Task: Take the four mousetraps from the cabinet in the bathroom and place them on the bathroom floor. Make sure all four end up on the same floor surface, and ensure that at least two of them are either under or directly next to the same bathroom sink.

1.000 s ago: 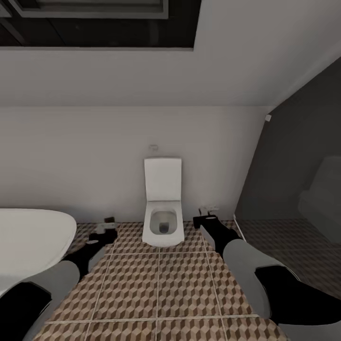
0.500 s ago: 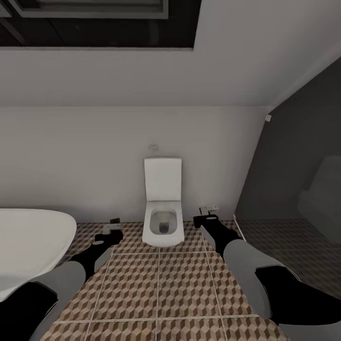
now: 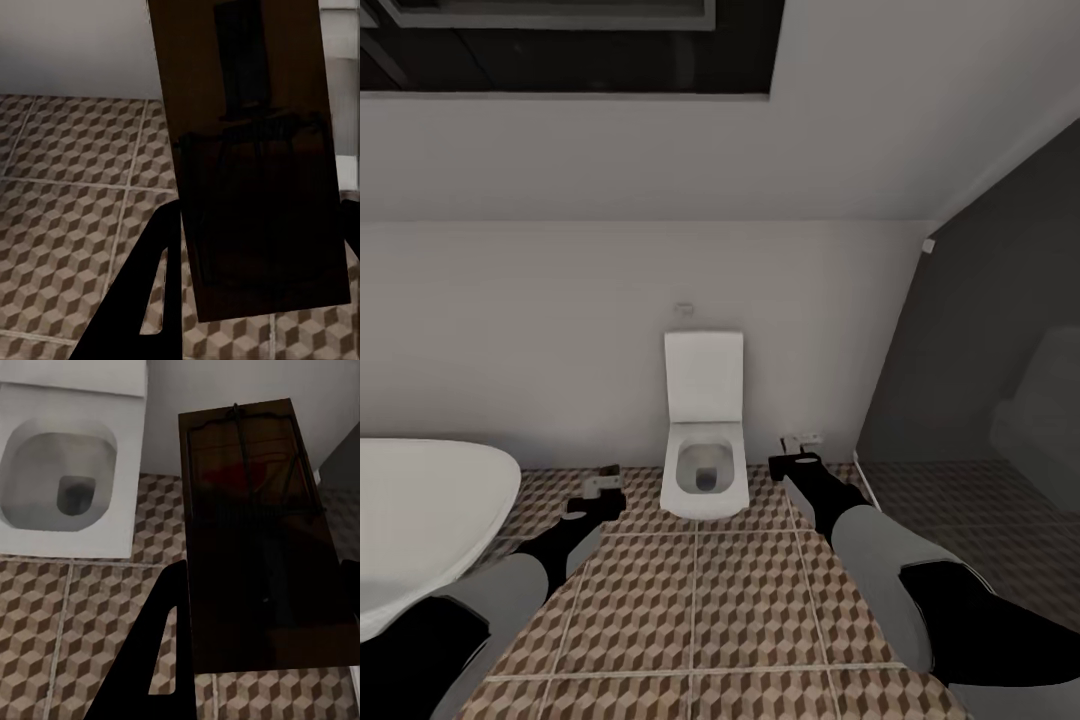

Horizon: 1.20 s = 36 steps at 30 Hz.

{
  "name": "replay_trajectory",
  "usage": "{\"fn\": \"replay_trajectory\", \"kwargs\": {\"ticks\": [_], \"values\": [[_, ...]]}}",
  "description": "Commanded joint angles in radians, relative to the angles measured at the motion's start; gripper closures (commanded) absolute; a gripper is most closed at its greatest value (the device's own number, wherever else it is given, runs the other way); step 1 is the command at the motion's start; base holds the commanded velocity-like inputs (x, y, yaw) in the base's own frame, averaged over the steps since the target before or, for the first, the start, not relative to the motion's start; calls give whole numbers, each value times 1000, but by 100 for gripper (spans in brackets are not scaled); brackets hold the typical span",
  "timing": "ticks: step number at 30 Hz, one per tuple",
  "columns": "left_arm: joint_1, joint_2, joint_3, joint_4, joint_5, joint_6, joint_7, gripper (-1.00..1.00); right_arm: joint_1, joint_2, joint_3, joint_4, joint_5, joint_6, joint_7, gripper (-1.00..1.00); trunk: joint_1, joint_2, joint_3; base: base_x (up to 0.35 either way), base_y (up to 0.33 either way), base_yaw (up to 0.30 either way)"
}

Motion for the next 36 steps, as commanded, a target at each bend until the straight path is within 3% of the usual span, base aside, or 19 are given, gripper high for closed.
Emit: {"fn": "replay_trajectory", "kwargs": {"ticks": [1, 28, 36], "values": [[-1, -3, -9, 1, 7, -2, 7, 100, -1, 0, 8, -2, 3, 10, -4, 100, 4, -9, -7, 0, 0, 0], [1, -54, -9, -1, 5, -2, 5, 100, 0, 1, 8, 0, 2, 10, -4, 100, 108, -198, -134, 0, 0, 0], [1, -57, -9, -1, 5, -2, 5, 100, 0, 1, 8, 0, 2, 10, -4, 100, 139, -254, -172, 0, 0, 0]]}}
